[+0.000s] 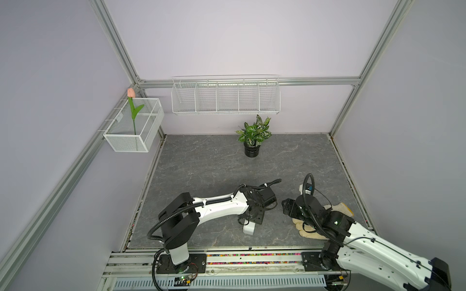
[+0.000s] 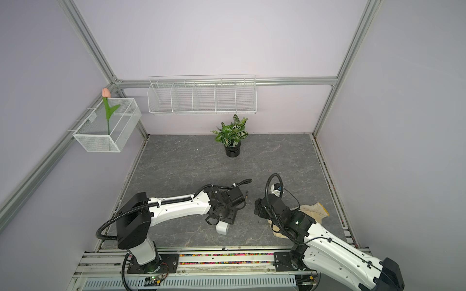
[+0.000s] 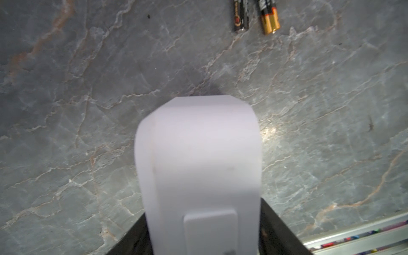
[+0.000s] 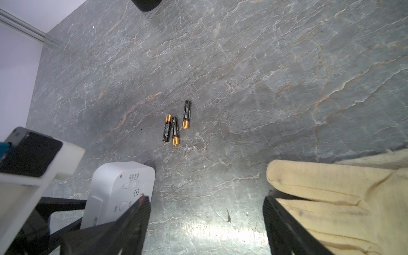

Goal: Insert the battery into the alarm
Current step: Pick up the alarm from the center of the board.

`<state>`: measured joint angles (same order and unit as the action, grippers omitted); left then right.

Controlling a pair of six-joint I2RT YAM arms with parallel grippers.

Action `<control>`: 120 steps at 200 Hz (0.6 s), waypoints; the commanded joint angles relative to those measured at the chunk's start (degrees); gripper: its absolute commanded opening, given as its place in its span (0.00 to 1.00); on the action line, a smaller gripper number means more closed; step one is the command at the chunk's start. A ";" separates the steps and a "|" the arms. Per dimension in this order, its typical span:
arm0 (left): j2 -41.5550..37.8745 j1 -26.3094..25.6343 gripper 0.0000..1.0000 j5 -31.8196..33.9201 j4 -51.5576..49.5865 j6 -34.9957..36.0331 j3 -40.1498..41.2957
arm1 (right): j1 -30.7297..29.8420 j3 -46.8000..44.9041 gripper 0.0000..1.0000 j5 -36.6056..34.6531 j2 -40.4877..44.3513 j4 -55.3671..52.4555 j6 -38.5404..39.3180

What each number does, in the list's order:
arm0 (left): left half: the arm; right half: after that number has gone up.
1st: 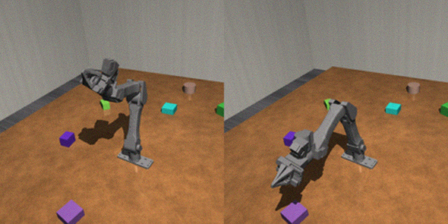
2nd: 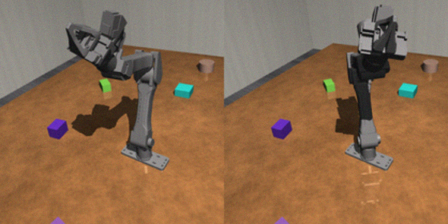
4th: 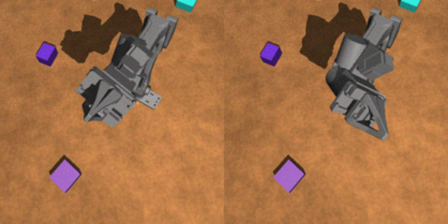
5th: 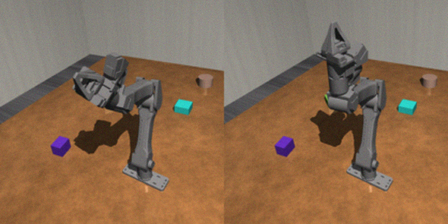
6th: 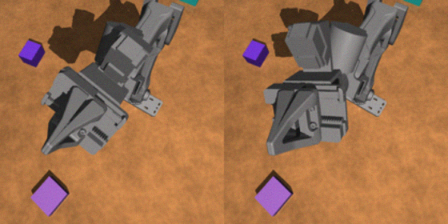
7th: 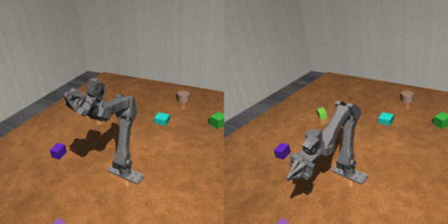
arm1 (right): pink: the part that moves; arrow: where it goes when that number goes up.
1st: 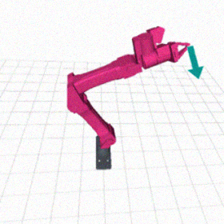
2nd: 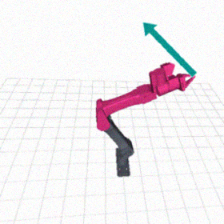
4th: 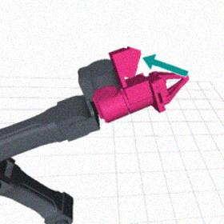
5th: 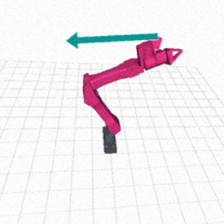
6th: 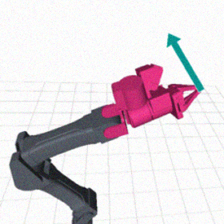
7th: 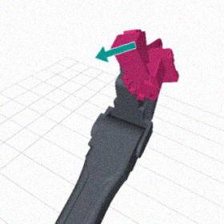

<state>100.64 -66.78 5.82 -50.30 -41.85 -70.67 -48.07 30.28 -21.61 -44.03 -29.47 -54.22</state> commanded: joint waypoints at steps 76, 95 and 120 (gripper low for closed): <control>-1.21 -0.31 0.43 3.78 -3.06 -1.27 -2.43 | 0.92 -1.83 0.86 -1.94 0.15 3.64 5.38; -3.87 -0.23 0.40 6.22 -3.46 -2.28 -3.05 | 2.38 -1.08 0.89 -0.56 -0.44 5.85 8.82; -9.02 2.11 0.35 4.00 0.87 -0.80 -1.04 | 4.46 -0.07 0.93 5.59 -1.72 12.38 12.29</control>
<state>98.21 -66.57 9.17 -51.92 -42.02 -71.31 -45.36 29.34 -20.75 -44.66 -24.45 -47.16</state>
